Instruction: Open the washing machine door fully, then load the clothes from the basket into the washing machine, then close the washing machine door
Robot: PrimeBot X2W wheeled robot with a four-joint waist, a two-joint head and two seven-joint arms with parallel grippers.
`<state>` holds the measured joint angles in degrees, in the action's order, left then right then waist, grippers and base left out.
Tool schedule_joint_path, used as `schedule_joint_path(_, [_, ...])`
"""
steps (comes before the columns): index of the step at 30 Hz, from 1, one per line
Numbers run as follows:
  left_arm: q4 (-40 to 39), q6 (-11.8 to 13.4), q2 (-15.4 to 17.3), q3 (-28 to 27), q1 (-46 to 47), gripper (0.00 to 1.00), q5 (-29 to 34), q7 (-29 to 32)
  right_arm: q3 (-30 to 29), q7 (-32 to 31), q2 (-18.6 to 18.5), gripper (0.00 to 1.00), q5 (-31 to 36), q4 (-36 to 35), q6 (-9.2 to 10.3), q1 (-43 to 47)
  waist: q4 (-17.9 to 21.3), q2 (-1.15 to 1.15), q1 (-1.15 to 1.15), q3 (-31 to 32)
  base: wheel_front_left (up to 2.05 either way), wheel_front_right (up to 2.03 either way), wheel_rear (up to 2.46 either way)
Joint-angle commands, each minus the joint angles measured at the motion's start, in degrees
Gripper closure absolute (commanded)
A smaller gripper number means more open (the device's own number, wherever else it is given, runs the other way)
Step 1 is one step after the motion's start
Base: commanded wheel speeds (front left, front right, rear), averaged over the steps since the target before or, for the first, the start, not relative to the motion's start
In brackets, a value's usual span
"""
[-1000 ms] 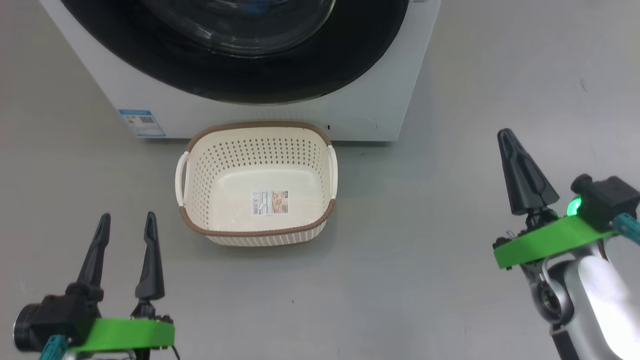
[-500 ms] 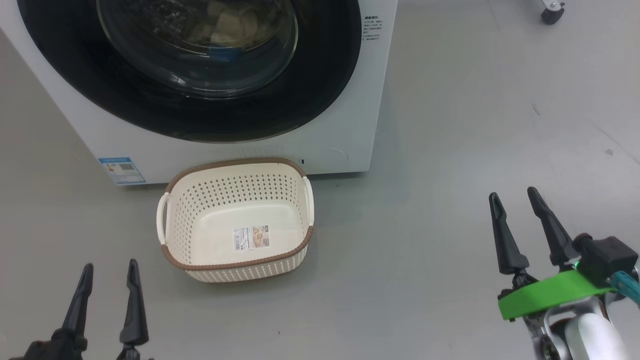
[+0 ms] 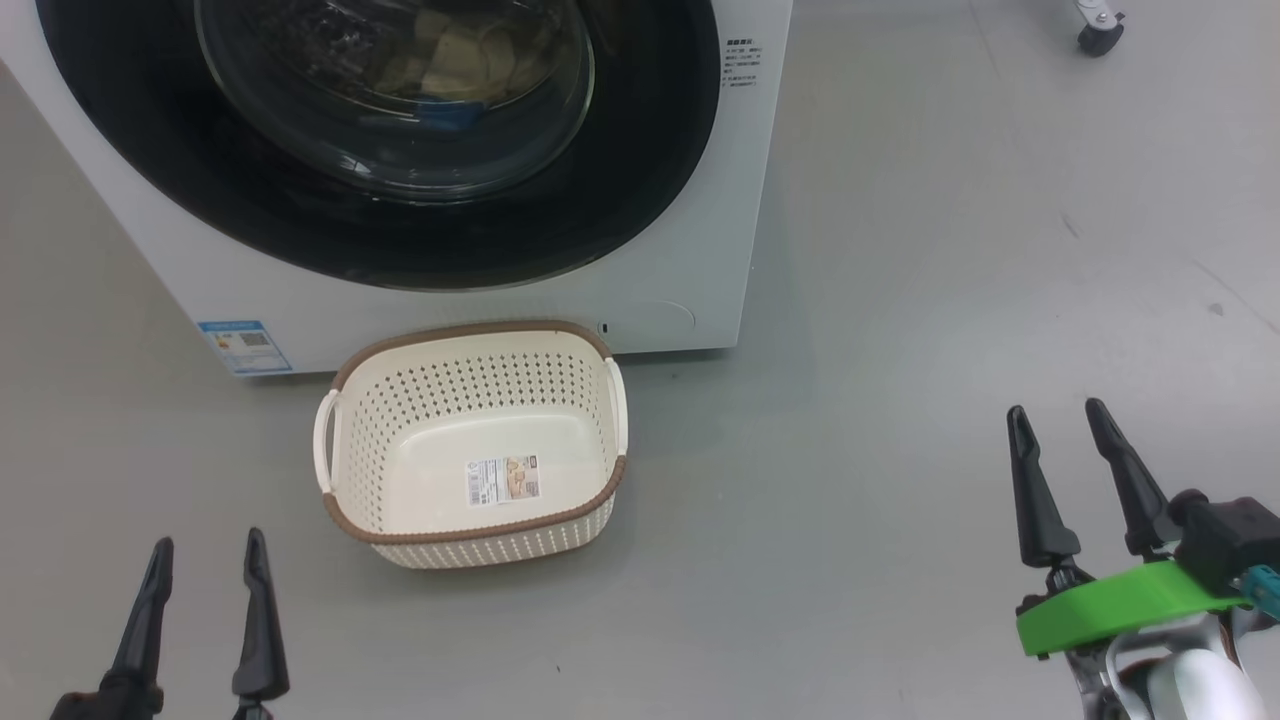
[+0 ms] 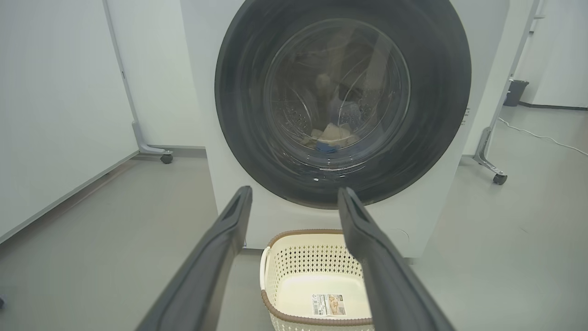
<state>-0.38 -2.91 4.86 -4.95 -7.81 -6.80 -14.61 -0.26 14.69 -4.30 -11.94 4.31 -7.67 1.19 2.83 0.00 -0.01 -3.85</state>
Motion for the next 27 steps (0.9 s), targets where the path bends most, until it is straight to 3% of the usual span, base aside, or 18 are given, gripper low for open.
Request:
schedule_joint_path(1, [-1.99,0.38,1.20,-2.09,0.79,0.00,0.56,-0.39,0.78,0.30,-0.28,0.00,0.55,-1.79,0.19,-0.93,0.00,0.00,0.01,0.02,0.00,0.00,0.00])
schedule_joint_path(27, [-1.34,2.24,1.75,-0.88,1.06,0.00,0.90,-0.34,0.46,0.30,-0.20,0.00,0.42,-1.80,0.19,-1.61,-1.18,0.00,0.01,-0.36,0.00,0.00,0.00])
